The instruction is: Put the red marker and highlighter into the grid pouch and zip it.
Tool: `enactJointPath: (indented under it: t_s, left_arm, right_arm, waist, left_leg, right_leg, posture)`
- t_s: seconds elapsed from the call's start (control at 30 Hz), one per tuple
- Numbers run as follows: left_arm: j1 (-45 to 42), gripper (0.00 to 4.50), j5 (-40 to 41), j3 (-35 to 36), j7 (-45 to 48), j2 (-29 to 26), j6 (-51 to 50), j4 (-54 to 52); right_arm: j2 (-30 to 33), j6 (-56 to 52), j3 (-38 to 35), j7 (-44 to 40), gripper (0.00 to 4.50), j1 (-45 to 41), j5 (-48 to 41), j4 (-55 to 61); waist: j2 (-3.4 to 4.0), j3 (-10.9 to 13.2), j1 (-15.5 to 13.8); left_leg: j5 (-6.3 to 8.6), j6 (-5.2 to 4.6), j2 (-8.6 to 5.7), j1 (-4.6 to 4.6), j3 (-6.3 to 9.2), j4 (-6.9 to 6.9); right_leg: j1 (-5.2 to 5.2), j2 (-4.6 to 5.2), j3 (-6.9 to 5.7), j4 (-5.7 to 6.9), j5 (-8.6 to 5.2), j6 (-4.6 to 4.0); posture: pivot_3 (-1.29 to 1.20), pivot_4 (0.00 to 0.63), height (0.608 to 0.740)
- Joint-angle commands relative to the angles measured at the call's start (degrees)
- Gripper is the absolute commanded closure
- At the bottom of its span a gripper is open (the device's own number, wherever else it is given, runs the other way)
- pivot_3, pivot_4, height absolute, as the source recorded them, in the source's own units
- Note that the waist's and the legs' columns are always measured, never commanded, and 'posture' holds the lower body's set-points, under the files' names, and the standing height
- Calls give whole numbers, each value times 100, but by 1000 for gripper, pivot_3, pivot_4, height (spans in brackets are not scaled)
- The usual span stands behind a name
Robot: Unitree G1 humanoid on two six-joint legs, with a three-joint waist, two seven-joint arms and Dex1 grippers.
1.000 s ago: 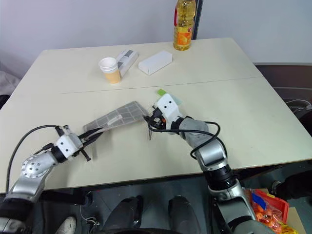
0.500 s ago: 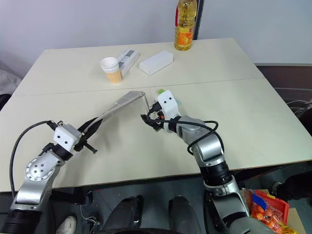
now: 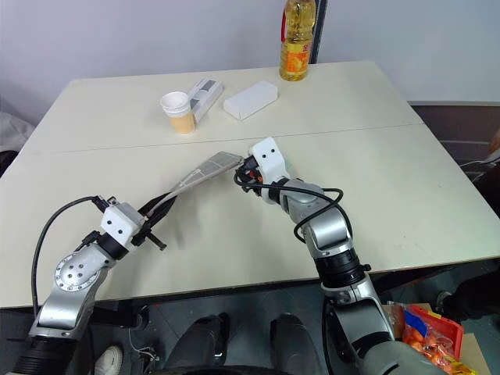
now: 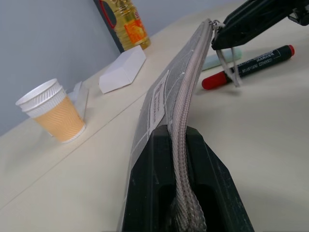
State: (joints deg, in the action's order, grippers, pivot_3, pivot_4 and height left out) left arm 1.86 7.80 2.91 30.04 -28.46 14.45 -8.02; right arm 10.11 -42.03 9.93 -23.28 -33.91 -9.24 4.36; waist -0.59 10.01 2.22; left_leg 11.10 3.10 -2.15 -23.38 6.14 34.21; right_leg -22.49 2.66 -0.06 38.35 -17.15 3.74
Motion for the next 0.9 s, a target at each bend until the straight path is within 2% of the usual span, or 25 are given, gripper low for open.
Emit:
enactJointPath:
  t_s: [0.03, 0.2, 0.5, 0.7, 0.87, 0.9]
  left_arm:
    - [-82, 4500, -62, -35, -6, 48, 38, -258]
    - [-108, 4500, -205, -161, -106, 203, -178, -227]
    - [-336, 4500, -575, -520, -523, 779, -593, -283]
    - [-730, 4500, -647, -597, -774, 1103, -1003, -291]
    - [-879, 4500, -772, -655, -949, 1247, -1240, -371]
    - [-900, 4500, -778, -623, -1005, 1278, -1306, -400]
  right_arm:
    - [46, 103, 214, -96, 4438, -122, 88, 282]
    - [374, 300, 912, -547, 4438, -89, 334, 616]
    - [266, 442, 1726, -1152, 4438, -388, 447, 838]
    - [132, 579, 2105, -1381, 4438, -654, 619, 717]
    - [56, 672, 2132, -1473, 4438, -730, 718, 652]
    - [63, 639, 2076, -1503, 4192, -720, 695, 667]
  waist:
    - [0, 0, 0]
    - [1, 0, -1]
    - [0, 0, -4]
    - [-1, 0, -17]
    - [-1, 0, -24]
    - [-2, -1, -21]
  left_leg:
    - [0, 0, 0, 0, 0, 0]
    - [0, 0, 0, 0, 0, 0]
    - [0, 0, 0, 0, 2, 0]
    - [0, 0, -1, 0, 4, 1]
    - [0, 0, -1, 0, 4, 2]
    - [0, 0, -1, -1, 3, 1]
  right_leg:
    - [0, 0, 0, 0, 0, 0]
    - [0, 0, 0, -1, 0, 0]
    - [2, -1, -2, -3, 0, 0]
    - [3, -1, -3, -4, 0, 1]
    - [4, -2, -4, -5, 0, 1]
    - [3, -1, -4, -5, 0, 1]
  posture:
    - [0, 150, 740]
    - [0, 150, 740]
    - [0, 150, 740]
    - [0, 150, 740]
    - [0, 150, 740]
    - [0, 150, 740]
